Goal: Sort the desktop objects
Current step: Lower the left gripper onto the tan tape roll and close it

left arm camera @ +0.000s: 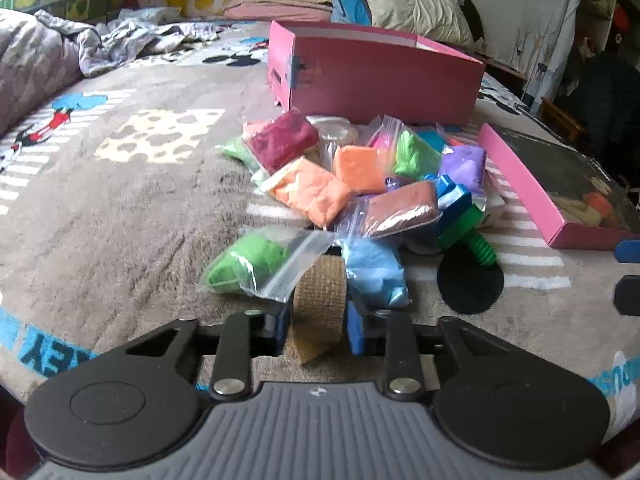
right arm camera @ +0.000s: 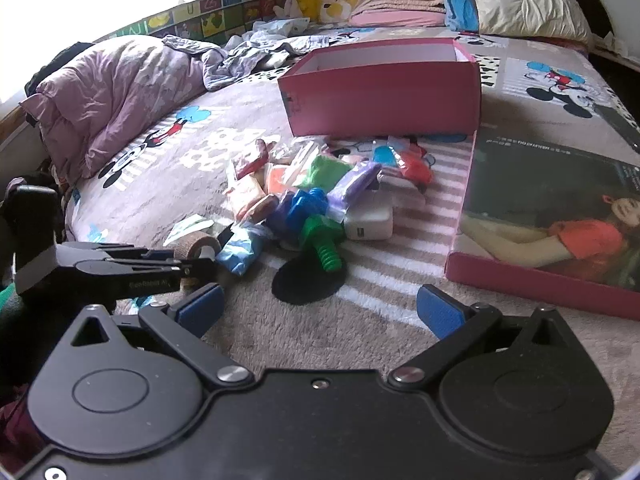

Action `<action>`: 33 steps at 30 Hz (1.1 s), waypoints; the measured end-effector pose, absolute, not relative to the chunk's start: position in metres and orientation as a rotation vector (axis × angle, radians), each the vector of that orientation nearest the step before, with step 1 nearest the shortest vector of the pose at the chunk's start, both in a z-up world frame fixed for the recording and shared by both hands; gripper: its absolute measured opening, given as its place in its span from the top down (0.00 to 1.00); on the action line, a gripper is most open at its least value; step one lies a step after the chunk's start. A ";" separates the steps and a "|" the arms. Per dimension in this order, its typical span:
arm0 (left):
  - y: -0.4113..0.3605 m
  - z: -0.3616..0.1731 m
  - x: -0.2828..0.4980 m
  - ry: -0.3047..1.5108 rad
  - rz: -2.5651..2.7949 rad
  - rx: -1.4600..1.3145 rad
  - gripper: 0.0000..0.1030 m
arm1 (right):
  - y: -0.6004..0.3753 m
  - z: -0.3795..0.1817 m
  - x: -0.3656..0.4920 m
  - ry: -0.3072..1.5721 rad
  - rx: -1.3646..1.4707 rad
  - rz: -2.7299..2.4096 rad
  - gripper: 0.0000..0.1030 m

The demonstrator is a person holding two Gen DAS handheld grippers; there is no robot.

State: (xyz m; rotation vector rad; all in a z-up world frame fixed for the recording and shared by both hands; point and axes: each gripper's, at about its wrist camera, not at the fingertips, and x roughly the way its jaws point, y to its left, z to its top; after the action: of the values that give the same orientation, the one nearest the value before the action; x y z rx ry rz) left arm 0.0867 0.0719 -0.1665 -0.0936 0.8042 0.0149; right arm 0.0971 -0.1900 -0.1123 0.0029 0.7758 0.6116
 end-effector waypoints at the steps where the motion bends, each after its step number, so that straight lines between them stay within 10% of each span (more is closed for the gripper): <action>1: 0.071 -0.164 0.086 0.799 0.012 -0.089 0.76 | -0.189 -0.113 0.098 0.775 -0.001 0.613 0.00; 33: 0.075 -0.083 0.114 0.650 -0.088 -0.143 0.77 | -0.130 -0.101 0.117 0.602 -0.254 0.835 0.18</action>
State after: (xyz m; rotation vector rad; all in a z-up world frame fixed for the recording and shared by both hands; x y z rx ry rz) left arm 0.1141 0.0748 -0.0827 -0.1433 0.6501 -0.0884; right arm 0.1165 -0.1301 -0.1007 -0.2538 0.6015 0.8353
